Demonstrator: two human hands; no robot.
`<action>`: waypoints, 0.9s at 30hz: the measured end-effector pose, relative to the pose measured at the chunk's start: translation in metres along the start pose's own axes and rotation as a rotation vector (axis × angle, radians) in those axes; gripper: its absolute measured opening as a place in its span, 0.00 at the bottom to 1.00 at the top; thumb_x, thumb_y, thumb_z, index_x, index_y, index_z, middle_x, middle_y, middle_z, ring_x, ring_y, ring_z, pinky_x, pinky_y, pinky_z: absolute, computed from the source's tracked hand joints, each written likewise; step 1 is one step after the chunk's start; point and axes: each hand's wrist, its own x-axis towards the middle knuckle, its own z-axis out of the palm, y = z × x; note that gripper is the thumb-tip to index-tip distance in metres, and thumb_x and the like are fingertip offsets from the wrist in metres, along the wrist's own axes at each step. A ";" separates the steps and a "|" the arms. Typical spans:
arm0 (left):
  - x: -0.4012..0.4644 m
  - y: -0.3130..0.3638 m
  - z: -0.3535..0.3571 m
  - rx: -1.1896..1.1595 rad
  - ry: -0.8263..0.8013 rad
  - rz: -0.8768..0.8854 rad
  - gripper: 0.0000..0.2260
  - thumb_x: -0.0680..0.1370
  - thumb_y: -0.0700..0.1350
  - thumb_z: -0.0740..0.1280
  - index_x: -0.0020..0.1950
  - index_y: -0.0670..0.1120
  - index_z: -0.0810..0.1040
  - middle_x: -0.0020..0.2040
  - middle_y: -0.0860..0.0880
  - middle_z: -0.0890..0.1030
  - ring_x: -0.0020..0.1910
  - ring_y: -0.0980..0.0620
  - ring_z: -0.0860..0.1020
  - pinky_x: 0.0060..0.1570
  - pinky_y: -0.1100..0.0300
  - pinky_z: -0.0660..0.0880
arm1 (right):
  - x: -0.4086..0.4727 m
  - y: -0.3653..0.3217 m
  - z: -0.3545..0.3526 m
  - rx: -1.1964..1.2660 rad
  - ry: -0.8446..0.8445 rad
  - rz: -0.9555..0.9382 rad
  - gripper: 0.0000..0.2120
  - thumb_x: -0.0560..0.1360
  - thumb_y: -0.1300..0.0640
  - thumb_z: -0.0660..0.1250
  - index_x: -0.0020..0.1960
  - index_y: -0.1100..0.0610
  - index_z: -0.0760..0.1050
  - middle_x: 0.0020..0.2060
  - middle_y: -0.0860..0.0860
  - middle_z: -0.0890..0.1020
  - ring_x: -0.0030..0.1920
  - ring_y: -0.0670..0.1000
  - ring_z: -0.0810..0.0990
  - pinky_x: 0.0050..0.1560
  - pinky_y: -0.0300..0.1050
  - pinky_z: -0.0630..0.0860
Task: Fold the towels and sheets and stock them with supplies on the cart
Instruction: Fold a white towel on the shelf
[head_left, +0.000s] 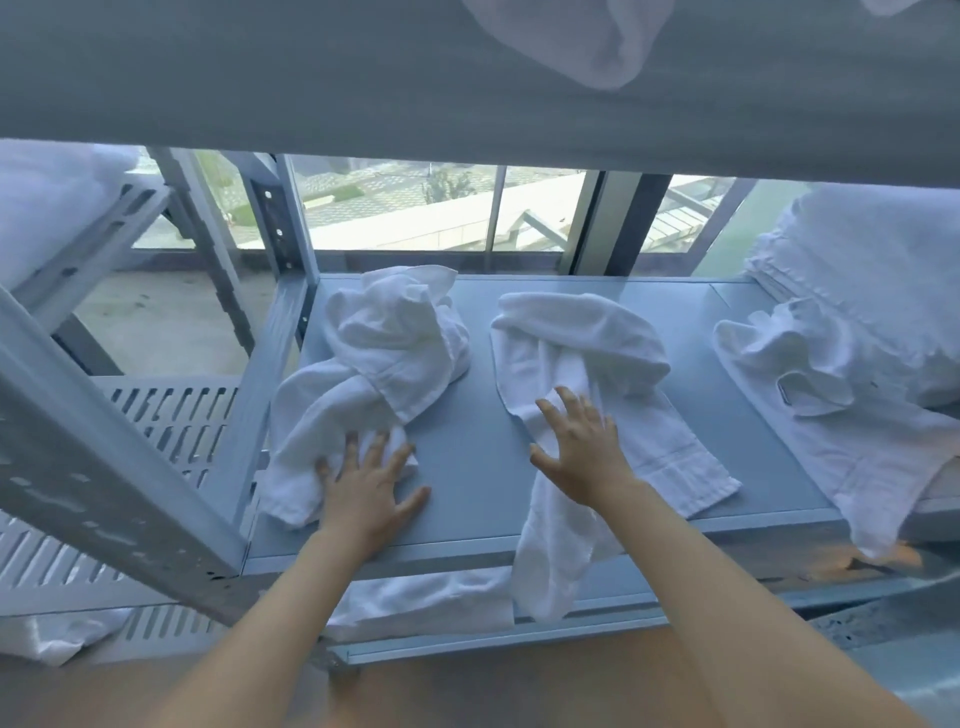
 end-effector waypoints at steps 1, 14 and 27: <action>-0.006 0.003 0.003 -0.004 0.013 0.005 0.31 0.78 0.73 0.52 0.79 0.66 0.55 0.84 0.55 0.48 0.83 0.44 0.41 0.74 0.29 0.45 | 0.002 0.009 0.007 0.008 -0.021 0.008 0.34 0.79 0.38 0.61 0.81 0.43 0.56 0.83 0.47 0.50 0.82 0.57 0.49 0.76 0.69 0.53; -0.057 0.096 0.023 -0.012 0.249 0.264 0.33 0.76 0.66 0.61 0.79 0.55 0.67 0.80 0.48 0.66 0.81 0.41 0.58 0.70 0.28 0.62 | -0.012 0.043 0.059 0.158 0.257 -0.155 0.12 0.74 0.56 0.66 0.56 0.59 0.78 0.64 0.58 0.77 0.63 0.65 0.75 0.67 0.58 0.68; 0.007 0.190 -0.052 -0.142 0.513 0.358 0.31 0.78 0.62 0.62 0.78 0.50 0.69 0.80 0.48 0.66 0.81 0.43 0.59 0.74 0.33 0.59 | 0.025 0.071 -0.055 0.301 0.681 -0.446 0.08 0.81 0.58 0.63 0.56 0.61 0.76 0.57 0.57 0.76 0.54 0.60 0.73 0.61 0.54 0.71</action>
